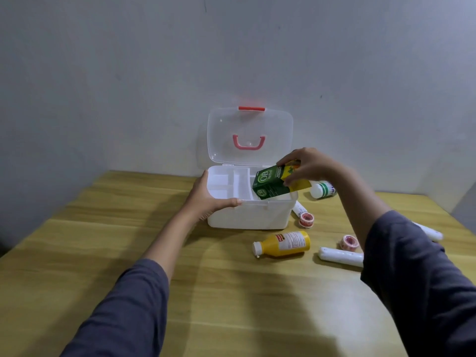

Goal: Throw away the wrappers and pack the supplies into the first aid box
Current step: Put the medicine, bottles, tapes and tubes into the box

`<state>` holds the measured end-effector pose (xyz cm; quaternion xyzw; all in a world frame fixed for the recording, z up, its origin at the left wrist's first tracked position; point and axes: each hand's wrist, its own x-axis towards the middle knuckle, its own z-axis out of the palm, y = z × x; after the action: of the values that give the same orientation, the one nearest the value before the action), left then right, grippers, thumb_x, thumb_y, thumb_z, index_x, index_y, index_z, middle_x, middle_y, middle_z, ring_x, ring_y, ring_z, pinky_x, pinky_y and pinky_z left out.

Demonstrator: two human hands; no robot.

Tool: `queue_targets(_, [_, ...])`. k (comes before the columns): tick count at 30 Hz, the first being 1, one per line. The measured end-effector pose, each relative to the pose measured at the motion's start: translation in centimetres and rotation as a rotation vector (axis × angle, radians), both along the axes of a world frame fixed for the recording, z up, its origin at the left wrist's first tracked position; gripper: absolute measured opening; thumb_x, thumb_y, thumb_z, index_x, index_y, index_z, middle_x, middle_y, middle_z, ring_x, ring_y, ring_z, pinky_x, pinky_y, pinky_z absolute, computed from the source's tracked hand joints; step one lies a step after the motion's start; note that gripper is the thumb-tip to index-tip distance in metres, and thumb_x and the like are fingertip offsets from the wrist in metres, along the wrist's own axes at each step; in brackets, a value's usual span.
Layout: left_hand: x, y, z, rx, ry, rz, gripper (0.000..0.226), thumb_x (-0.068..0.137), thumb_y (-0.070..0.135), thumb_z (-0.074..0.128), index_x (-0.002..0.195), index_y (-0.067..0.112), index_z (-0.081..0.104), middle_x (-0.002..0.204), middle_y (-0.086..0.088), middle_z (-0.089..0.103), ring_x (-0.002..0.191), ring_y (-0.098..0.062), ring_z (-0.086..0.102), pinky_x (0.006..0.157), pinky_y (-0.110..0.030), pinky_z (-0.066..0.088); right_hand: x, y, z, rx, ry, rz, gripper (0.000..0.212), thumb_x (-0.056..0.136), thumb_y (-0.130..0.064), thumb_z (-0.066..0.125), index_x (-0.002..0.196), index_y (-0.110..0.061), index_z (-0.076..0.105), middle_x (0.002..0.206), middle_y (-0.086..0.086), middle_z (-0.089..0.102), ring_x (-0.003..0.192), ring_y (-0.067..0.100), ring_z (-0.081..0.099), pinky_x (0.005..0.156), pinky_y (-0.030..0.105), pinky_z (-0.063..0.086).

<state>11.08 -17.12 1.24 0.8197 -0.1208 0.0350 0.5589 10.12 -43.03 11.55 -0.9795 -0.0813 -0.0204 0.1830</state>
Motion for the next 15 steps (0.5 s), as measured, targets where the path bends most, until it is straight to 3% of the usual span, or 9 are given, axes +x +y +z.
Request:
queue_targets(5, [0.1,0.0,-0.2,-0.009,0.0,-0.002,0.11,0.033,0.064,0.087,0.13,0.034,0.046,0.131,0.002,0.055,0.121,-0.017,0.053,0.101,-0.043,0.048,1.0,1.3,-1.8,-0.061,-0.001,0.048,0.061,0.073,-0.029,0.073,0.129,-0.022,0.05,0.125,0.004,0.052,0.106,0.018,0.047,0.089,0.031,0.049])
queue_targets(9, [0.1,0.0,-0.1,-0.022,-0.016,-0.019,0.104,0.037,0.055,0.086,0.13,0.029,0.047,0.128,0.002,0.056,0.118,-0.015,0.055,0.094,-0.033,0.05,1.9,2.6,-3.1,-0.104,0.047,0.094,0.068,0.075,-0.033,0.072,0.135,-0.019,0.043,0.129,0.005,0.05,0.111,0.02,0.048,0.091,0.03,0.047])
queue_targets(15, [0.4,0.1,-0.4,-0.021,-0.013,-0.02,0.103,0.038,0.056,0.088,0.13,0.033,0.047,0.13,0.003,0.055,0.119,-0.015,0.054,0.099,-0.042,0.049,2.8,3.4,-4.5,-0.205,0.087,0.137,0.066,0.075,-0.03,0.073,0.133,-0.017,0.044,0.129,0.006,0.053,0.112,0.021,0.049,0.088,0.026,0.041])
